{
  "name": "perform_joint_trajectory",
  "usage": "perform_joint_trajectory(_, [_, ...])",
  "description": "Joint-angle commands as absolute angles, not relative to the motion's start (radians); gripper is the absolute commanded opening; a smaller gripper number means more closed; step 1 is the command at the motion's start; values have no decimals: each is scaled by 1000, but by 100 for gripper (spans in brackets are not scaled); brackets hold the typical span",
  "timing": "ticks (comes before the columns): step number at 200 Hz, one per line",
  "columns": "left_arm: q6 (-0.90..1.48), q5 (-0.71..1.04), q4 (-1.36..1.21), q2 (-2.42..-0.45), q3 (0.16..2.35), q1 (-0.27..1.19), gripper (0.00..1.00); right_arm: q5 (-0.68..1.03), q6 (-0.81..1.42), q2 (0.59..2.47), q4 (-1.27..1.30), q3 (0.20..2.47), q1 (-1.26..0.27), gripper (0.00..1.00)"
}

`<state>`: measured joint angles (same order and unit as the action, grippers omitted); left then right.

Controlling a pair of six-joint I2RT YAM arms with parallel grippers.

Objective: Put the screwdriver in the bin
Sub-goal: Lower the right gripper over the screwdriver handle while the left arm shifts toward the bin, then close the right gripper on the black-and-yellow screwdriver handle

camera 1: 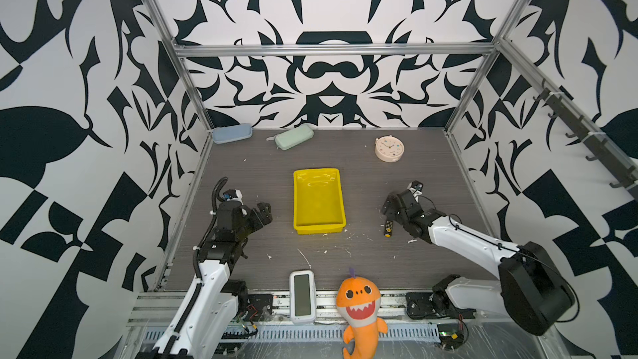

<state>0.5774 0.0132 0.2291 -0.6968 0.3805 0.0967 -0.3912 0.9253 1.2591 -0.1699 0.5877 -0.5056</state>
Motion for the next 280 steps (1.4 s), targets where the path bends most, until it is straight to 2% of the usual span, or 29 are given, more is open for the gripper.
perform_joint_trajectory(1, [651, -62, 247, -646, 372, 96, 99, -454, 1039, 1264, -181, 581, -505, 74])
perform_joint_trajectory(51, [685, -104, 250, -665, 365, 95, 99, -401, 1090, 1350, -185, 601, -511, 64])
perform_joint_trajectory(86, [693, -109, 248, -715, 378, 95, 99, -383, 1105, 1331, -150, 571, -510, 62])
perform_joint_trajectory(106, [691, -98, 240, -737, 382, 95, 99, -363, 1116, 1327, -103, 540, -515, 53])
perform_joint_trajectory(196, [679, -50, 223, -830, 409, 96, 99, -347, 1124, 1446, -143, 599, -517, 52])
perform_joint_trajectory(228, [678, -43, 238, -835, 416, 96, 99, -365, 1113, 1472, -163, 617, -516, 48])
perform_joint_trajectory(242, [681, -49, 239, -821, 410, 95, 99, -355, 1113, 1487, -159, 619, -517, 41])
perform_joint_trajectory(271, [684, -52, 238, -788, 397, 96, 99, -344, 1105, 1509, -170, 640, -517, 37])
perform_joint_trajectory(280, [686, -50, 238, -781, 393, 96, 99, -341, 1100, 1514, -170, 643, -516, 31])
